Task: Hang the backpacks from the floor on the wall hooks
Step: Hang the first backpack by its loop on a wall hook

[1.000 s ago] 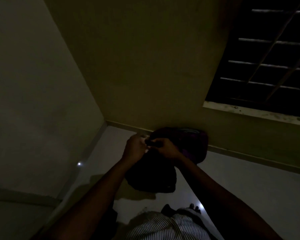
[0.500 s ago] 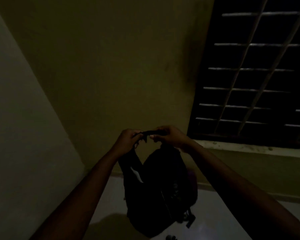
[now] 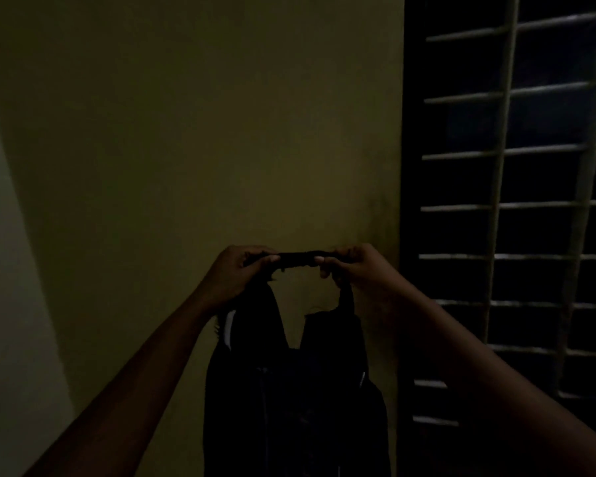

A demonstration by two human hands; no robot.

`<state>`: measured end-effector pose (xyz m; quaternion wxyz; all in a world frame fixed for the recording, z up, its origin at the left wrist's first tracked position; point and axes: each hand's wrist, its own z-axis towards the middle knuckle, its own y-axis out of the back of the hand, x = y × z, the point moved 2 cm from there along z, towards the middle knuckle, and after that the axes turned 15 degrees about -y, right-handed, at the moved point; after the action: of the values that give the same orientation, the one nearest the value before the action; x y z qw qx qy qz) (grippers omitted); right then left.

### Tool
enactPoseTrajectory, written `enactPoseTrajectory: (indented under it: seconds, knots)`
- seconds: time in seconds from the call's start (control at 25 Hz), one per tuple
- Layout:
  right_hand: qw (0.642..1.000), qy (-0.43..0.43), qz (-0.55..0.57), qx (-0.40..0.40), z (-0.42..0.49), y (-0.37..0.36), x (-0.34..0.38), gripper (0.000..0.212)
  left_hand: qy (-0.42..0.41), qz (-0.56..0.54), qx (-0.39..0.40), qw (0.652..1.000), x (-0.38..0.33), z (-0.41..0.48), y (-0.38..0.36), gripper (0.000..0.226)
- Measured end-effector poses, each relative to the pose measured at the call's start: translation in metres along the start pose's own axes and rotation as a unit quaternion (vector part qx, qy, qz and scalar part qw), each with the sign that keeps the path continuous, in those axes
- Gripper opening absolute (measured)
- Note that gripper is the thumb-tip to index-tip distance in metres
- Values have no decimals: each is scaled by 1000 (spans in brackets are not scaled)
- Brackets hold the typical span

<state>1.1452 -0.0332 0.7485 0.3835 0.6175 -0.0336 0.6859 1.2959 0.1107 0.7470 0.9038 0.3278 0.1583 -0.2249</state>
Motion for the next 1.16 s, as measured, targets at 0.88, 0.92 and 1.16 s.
enactPoseTrajectory:
  seconds: [0.88, 0.92, 1.16]
  knots:
    - [823, 345, -114, -436, 237, 141, 280, 21, -268, 272, -365, 849, -28, 347, 142, 24]
    - [816, 355, -97, -446, 241, 146, 292, 20, -275, 275, -373, 842, -31, 358, 147, 25]
    - [750, 420, -101, -501, 262, 157, 340, 17, -277, 291, -386, 830, -39, 410, 175, 32]
